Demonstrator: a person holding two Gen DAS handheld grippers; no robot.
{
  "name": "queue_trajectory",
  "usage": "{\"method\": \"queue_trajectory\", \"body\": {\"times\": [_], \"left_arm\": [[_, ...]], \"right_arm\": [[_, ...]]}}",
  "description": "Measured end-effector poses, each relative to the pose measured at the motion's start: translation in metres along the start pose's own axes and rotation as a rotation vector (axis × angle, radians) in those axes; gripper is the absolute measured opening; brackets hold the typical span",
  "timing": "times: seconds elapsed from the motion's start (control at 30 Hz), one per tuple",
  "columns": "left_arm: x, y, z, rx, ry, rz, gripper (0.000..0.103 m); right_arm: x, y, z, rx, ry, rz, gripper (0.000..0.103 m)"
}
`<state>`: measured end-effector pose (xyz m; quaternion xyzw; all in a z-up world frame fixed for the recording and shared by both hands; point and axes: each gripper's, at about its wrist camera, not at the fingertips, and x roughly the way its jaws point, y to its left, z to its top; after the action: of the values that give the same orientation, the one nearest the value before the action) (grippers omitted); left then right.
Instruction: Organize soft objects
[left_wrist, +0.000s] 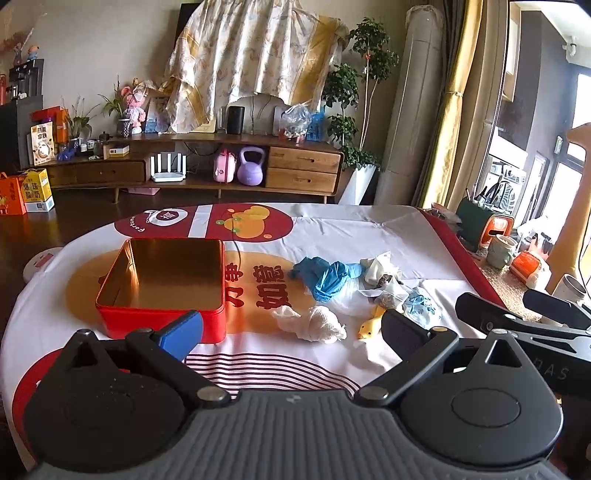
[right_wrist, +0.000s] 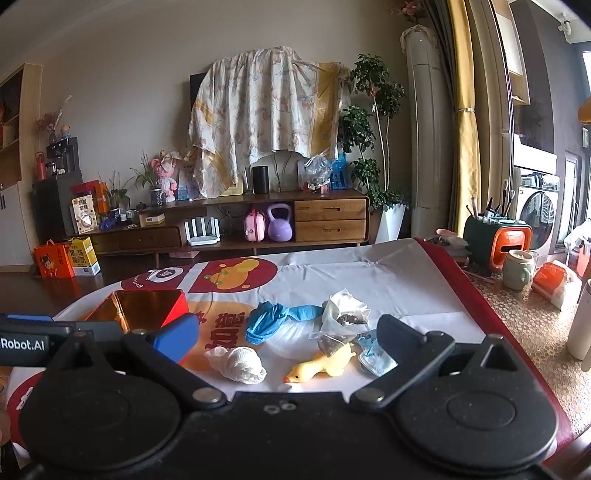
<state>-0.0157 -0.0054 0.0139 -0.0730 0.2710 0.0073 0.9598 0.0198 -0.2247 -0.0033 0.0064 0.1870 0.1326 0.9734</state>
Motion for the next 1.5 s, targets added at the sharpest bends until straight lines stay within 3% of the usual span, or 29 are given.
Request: {"method": "queue_trajectory", "body": {"times": [1.5], "left_arm": [[0.014, 0.000, 0.004, -0.027, 0.015, -0.027, 0.103]], "right_arm": [[-0.002, 0.008, 0.011, -0.013, -0.006, 0.017, 0.100]]}}
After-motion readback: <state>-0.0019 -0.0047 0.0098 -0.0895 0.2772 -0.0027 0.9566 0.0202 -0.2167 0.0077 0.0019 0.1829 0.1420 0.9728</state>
